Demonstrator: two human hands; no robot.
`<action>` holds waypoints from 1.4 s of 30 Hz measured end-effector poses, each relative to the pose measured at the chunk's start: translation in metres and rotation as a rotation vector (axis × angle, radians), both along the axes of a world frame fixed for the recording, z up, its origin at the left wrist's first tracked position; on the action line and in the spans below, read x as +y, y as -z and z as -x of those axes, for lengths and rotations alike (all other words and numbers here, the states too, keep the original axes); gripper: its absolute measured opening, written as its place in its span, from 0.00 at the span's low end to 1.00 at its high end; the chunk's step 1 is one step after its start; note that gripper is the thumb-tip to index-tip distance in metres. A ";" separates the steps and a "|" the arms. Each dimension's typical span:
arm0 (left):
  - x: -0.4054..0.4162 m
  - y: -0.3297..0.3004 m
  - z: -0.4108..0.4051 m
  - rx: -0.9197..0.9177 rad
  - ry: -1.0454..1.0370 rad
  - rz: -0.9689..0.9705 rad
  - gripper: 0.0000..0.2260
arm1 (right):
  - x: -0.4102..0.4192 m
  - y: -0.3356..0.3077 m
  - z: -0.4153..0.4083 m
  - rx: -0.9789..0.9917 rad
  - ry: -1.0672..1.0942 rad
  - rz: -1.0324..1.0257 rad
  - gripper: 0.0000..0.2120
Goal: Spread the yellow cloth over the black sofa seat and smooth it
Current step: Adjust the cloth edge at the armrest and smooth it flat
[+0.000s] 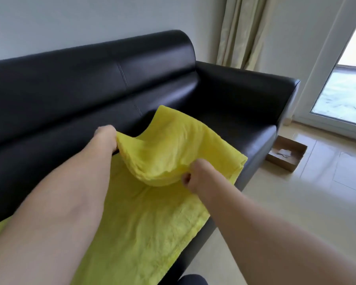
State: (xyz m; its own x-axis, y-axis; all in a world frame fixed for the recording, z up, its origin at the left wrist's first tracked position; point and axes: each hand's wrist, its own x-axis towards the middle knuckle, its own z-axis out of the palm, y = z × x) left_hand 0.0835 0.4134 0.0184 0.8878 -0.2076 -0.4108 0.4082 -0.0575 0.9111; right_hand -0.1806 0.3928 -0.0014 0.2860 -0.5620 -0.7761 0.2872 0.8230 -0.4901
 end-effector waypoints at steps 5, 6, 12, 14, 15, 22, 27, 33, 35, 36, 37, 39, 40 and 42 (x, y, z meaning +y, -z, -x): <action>0.002 -0.074 -0.013 -0.085 0.032 0.444 0.07 | -0.038 -0.081 -0.010 0.028 0.274 0.563 0.22; 0.009 -0.062 -0.009 -0.067 0.071 0.376 0.06 | -0.027 -0.068 -0.012 0.063 0.170 0.520 0.20; 0.056 0.029 -0.036 -0.007 -0.047 -0.110 0.19 | 0.067 0.022 -0.015 0.117 -0.393 -0.089 0.12; 0.062 0.025 -0.050 -0.287 -0.011 -0.498 0.20 | 0.046 0.016 -0.023 0.055 -0.155 -0.149 0.11; 0.064 0.010 -0.050 -0.221 -0.117 -0.324 0.19 | 0.031 0.009 -0.027 0.020 0.019 -0.202 0.10; 0.010 -0.021 -0.015 -0.336 -0.004 -0.263 0.29 | -0.031 -0.005 -0.001 -0.252 0.658 -0.327 0.18; -0.032 0.051 0.023 -0.383 0.512 -0.580 0.34 | -0.028 0.021 0.019 -0.031 0.168 -0.017 0.16; -0.019 0.109 0.039 -0.596 0.369 -0.814 0.27 | -0.051 0.064 0.034 0.610 -0.415 0.367 0.17; -0.007 0.116 0.043 -0.646 0.270 -0.772 0.24 | -0.058 0.075 0.033 0.719 -0.420 0.459 0.21; -0.003 0.120 0.044 -0.572 0.247 -0.671 0.22 | -0.060 0.080 0.031 0.723 -0.413 0.512 0.23; 0.001 0.123 0.048 -0.439 0.237 -0.522 0.19 | -0.060 0.083 0.030 0.657 -0.397 0.551 0.22; 0.005 0.125 0.060 -0.172 0.288 -0.283 0.09 | -0.055 0.085 0.027 0.454 -0.348 0.621 0.17; 0.006 0.123 0.068 -0.102 0.337 -0.260 0.07 | -0.051 0.084 0.027 0.370 -0.339 0.647 0.13; 0.001 0.116 0.083 -0.046 0.435 -0.268 0.08 | -0.046 0.079 0.028 0.321 -0.326 0.727 0.06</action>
